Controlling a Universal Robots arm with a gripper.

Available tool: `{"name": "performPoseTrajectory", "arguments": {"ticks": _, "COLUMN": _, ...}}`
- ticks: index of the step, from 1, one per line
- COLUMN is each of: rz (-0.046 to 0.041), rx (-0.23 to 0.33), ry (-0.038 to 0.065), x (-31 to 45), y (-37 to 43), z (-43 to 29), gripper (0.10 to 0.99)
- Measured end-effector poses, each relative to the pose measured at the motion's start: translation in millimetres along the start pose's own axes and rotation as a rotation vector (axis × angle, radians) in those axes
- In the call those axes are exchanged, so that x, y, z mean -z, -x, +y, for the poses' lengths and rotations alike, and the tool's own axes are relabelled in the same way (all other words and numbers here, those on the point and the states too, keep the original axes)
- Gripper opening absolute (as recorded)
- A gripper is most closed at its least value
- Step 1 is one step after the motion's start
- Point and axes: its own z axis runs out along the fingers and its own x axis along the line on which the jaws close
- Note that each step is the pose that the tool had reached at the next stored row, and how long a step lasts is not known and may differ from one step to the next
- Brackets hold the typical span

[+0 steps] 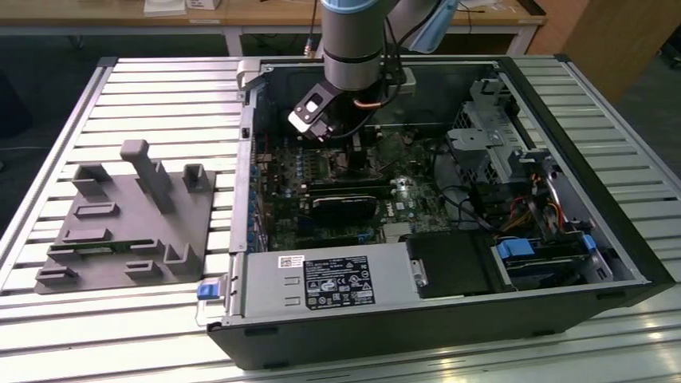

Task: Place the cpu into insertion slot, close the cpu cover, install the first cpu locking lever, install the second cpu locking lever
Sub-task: 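Place the cpu into insertion slot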

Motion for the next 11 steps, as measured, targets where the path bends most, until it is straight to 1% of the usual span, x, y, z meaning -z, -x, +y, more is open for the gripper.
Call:
{"name": "performPoseTrajectory", "arguments": {"ticks": 3, "rz": -0.0005, "rx": -0.001, "ry": 0.000, "x": -0.7, "y": -0.2, "z": 0.2, "gripper": 0.541}}
{"name": "performPoseTrajectory", "arguments": {"ticks": 7, "rz": -0.0062, "rx": -0.002, "ry": 0.001, "x": -0.9, "y": -0.2, "z": 1.5, "gripper": 0.541}}
{"name": "performPoseTrajectory", "arguments": {"ticks": 11, "rz": -0.0069, "rx": -0.002, "ry": 0.001, "x": -0.8, "y": -0.2, "z": 1.6, "gripper": 0.541}}
